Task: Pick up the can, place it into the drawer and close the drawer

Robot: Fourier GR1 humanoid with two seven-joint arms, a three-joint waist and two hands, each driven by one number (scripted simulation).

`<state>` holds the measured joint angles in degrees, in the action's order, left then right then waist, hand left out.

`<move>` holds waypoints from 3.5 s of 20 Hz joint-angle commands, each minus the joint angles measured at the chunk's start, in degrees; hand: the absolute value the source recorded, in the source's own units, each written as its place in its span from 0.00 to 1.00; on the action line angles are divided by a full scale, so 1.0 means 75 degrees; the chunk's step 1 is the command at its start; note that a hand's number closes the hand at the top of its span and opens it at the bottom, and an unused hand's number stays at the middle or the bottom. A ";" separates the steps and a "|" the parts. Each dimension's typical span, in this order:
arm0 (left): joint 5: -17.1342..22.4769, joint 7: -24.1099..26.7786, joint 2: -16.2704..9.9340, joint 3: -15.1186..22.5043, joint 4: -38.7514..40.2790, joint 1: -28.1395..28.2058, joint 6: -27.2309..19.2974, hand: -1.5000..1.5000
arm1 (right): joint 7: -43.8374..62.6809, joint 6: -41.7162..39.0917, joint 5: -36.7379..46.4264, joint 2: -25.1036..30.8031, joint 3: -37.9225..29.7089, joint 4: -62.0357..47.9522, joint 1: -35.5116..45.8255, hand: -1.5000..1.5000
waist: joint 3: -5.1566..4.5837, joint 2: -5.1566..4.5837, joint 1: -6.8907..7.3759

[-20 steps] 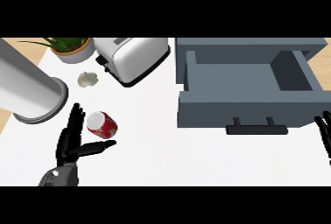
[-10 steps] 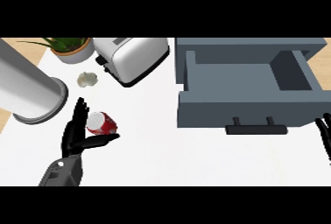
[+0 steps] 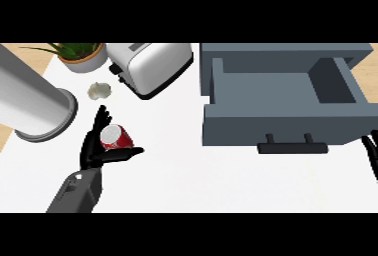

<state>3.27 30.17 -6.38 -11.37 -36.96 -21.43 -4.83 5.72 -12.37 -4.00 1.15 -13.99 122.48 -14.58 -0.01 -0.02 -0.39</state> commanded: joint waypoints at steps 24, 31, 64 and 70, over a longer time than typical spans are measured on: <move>0.0824 -0.1409 -0.0029 0.0429 -0.3336 0.0957 0.0538 1.00 | -0.0495 0.0283 0.0014 -0.0151 0.0216 -0.0014 -0.0310 0.00 | 0.0004 0.0013 0.0050; 0.0431 -0.2848 0.0153 0.1168 -0.5002 0.0781 0.0108 1.00 | -0.0293 -0.0152 -0.0493 -0.0020 -0.0457 0.0364 -0.0450 0.00 | 0.0004 0.0017 0.0030; 0.0324 -0.5864 0.0850 0.2786 -0.2053 -0.6467 -0.2992 1.00 | -0.0046 -0.0044 -0.0249 0.0080 -0.0418 0.0025 0.0064 0.00 | 0.0008 -0.0047 -0.0169; 0.0908 -0.5979 0.0850 0.3126 -0.1073 -0.7492 -0.3157 1.00 | 0.0212 -0.0013 -0.0363 0.0123 -0.0428 0.0199 0.0150 0.00 | 0.0009 -0.0050 -0.0210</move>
<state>7.55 -15.58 0.00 11.97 -51.17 -72.91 -28.94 6.31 -12.87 -6.82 1.24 -16.75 125.43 -15.61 0.05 -0.27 -1.87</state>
